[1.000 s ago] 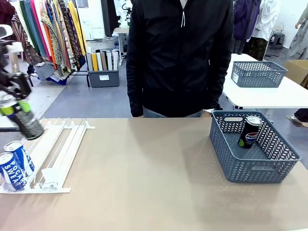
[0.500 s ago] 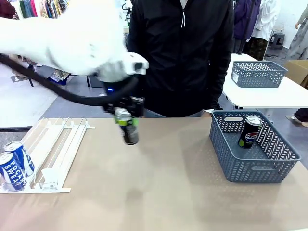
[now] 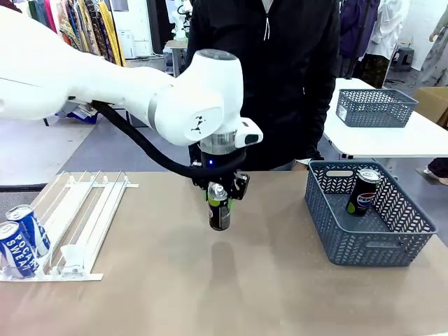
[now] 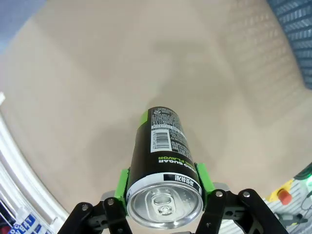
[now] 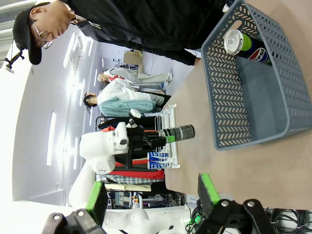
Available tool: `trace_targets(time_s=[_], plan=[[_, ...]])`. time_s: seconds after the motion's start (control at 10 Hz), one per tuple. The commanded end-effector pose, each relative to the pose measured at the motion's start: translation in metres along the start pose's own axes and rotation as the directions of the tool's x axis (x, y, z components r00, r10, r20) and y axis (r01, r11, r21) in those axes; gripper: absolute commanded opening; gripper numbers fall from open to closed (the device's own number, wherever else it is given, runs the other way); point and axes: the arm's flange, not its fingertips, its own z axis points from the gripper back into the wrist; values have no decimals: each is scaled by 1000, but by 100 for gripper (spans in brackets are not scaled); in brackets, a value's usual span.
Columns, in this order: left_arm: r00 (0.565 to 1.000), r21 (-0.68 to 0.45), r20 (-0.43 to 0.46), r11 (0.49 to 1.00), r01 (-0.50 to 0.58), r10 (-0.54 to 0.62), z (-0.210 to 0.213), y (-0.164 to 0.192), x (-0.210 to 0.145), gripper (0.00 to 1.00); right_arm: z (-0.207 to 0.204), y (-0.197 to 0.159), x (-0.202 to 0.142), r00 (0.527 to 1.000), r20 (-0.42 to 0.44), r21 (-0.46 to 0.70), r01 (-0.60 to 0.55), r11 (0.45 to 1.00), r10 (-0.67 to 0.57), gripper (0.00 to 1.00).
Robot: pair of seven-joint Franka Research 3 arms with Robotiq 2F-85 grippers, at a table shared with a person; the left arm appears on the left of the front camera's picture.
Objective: Retrieve and store the cans from the dispenser.
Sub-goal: Pick up the last remaining can from one row of the Automatic Can Dispenser and place it in the middle of the table.
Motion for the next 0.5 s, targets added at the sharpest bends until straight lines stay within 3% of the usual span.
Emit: trace_targets(time_s=[0.0, 0.4], plan=[[999, 21, -31, 1000, -5, 6, 1, 4, 5, 0, 0, 2, 1, 1000, 9, 23, -24, 999, 23, 100], [997, -22, -70, 1000, 11, -13, -22, 2, 5, 0, 0, 2, 1, 1000, 9, 23, -24, 999, 23, 100]])
